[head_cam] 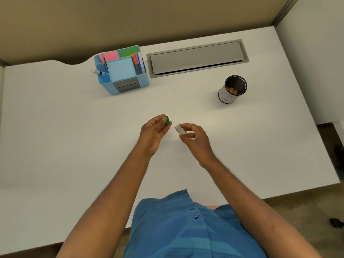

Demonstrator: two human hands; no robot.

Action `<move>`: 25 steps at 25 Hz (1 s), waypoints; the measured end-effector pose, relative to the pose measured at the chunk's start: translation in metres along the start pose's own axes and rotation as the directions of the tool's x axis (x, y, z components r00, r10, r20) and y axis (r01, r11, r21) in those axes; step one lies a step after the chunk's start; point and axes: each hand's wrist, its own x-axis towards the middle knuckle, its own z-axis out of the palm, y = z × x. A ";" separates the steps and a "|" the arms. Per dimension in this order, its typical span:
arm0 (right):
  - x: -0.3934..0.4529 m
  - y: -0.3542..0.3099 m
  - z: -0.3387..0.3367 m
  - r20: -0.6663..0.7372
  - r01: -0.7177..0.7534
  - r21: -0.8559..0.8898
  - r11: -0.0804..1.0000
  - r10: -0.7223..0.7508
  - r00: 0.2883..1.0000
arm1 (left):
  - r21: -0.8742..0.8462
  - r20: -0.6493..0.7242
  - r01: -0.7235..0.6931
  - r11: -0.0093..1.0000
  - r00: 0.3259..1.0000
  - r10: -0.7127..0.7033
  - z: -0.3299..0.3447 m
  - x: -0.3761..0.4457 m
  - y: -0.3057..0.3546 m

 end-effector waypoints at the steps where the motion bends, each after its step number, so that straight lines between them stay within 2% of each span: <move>1: -0.002 -0.001 0.006 -0.001 0.035 -0.042 0.998 -0.035 0.999 | -0.025 0.013 0.006 1.000 1.000 -0.006 -0.002 -0.006 0.001; 7: -0.014 -0.010 0.034 0.007 0.171 -0.113 0.979 -0.171 0.985 | -0.013 0.024 -0.027 1.000 0.999 0.027 -0.021 -0.033 0.008; 13: -0.024 -0.014 0.043 0.033 0.192 -0.090 0.977 -0.190 0.981 | 0.066 0.008 -0.045 0.997 0.999 0.045 -0.041 -0.049 0.018; 17: -0.029 -0.018 0.049 0.046 0.192 -0.068 0.979 -0.189 0.981 | 0.055 0.005 -0.056 0.997 0.998 0.056 -0.052 -0.053 0.022; 25: -0.034 -0.026 0.062 0.071 0.252 -0.117 0.961 -0.245 0.967 | 0.177 0.092 -0.095 0.980 0.993 0.080 -0.064 -0.064 0.035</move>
